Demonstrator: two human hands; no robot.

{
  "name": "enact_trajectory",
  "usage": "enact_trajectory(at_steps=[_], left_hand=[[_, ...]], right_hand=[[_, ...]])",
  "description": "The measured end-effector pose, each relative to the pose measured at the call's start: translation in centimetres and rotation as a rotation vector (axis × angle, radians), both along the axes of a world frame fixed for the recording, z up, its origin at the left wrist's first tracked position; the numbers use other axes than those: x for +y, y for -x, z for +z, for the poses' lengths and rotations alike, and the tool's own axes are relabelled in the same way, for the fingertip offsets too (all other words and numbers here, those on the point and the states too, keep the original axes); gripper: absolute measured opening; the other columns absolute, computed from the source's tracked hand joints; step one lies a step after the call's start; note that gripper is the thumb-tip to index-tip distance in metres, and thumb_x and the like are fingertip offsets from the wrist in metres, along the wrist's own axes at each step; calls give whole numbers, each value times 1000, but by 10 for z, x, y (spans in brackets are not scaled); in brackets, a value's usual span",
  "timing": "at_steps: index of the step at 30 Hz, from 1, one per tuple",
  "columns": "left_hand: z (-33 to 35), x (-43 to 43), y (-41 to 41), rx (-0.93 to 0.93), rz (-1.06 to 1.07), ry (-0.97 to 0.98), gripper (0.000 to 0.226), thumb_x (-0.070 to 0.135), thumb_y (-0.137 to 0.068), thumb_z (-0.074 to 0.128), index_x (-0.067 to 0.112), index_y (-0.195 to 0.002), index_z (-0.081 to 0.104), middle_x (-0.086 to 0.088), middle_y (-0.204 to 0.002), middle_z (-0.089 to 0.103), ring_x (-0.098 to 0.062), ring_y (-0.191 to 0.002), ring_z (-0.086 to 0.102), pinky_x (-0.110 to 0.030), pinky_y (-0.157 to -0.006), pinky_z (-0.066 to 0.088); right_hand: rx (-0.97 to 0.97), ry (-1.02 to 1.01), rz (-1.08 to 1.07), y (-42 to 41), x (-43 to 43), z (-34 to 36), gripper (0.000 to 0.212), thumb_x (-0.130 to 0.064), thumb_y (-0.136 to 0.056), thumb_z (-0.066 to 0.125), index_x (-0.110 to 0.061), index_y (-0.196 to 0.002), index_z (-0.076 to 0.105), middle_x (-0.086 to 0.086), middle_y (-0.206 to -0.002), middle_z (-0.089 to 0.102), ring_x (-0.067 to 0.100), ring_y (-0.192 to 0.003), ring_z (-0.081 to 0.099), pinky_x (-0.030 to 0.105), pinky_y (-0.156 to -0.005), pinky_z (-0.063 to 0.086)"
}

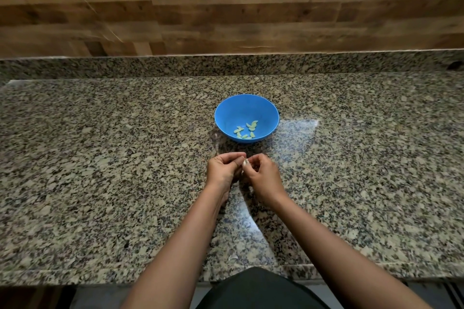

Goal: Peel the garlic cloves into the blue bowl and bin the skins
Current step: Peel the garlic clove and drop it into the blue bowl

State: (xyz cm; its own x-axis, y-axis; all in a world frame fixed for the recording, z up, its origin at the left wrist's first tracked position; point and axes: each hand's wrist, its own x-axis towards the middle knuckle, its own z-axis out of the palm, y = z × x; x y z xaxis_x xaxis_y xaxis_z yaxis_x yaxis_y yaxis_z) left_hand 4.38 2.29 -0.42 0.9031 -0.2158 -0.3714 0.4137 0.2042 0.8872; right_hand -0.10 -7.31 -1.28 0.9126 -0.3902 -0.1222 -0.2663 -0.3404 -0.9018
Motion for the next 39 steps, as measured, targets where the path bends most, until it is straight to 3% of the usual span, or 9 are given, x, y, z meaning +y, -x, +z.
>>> enact_trajectory(at_steps=[4,9,15,22,26,30,34,36,39], left_hand=[[0,4,1,52,-23,68,11,-11,-83,58,-4,-89,65,-7,-62,70,-12,-55,67,-20,-56,56],[0,3,2,18,-75,38,16,-4,-83,64,-6,-98,62,-10,-75,70,-15,-64,68,-21,-58,55],[2,6,0,28,-169,-1,7,-3,-80,67,4,-81,66,-6,-65,71,-18,-60,66,-29,-63,55],[10,3,0,104,-119,52,5,-6,-79,66,-2,-78,65,-8,-59,68,-14,-52,66,-21,-49,53],[11,3,1,159,-111,112,6,-9,-80,63,-4,-79,63,-9,-59,68,-14,-52,66,-19,-48,53],[6,8,-1,279,-51,305,11,-11,-86,52,-4,-81,60,-9,-61,69,-12,-55,67,-18,-56,56],[-3,20,-2,344,-41,392,13,-10,-88,50,-4,-83,60,-12,-70,69,-13,-59,68,-21,-61,58],[-4,22,-3,315,-49,349,12,-10,-87,51,-4,-83,60,-12,-72,69,-14,-61,69,-22,-64,58],[2,21,-7,176,-102,106,6,-10,-82,60,-4,-82,62,-12,-73,68,-15,-61,68,-22,-63,58]], right_hand=[[92,-306,-8,-2,-10,5,11,-19,-90,62,-10,-89,55,12,-89,68,26,-78,68,46,-77,56],[90,-501,-6,3,-18,18,21,-9,-87,64,6,-99,54,15,-80,62,17,-59,63,25,-56,57],[96,-423,44,7,-21,20,15,-10,-86,66,2,-90,58,16,-84,63,20,-69,64,28,-58,57],[123,-295,33,5,-20,22,15,-12,-89,63,0,-94,56,14,-84,65,15,-64,64,29,-58,56],[159,-425,36,7,-19,26,16,-8,-91,58,6,-97,54,23,-91,65,18,-60,66,27,-57,57],[190,-671,-3,10,-23,37,16,1,-95,47,0,-80,53,15,-72,61,22,-63,64,28,-62,57],[199,-697,-27,17,-34,37,7,4,-92,50,1,-88,54,17,-79,60,25,-67,60,29,-59,57],[185,-628,-28,18,-36,35,7,5,-89,53,4,-96,56,17,-82,61,24,-68,60,27,-57,58],[173,-389,-26,17,-38,29,16,3,-89,55,7,-104,57,14,-83,62,18,-66,61,27,-61,58]])
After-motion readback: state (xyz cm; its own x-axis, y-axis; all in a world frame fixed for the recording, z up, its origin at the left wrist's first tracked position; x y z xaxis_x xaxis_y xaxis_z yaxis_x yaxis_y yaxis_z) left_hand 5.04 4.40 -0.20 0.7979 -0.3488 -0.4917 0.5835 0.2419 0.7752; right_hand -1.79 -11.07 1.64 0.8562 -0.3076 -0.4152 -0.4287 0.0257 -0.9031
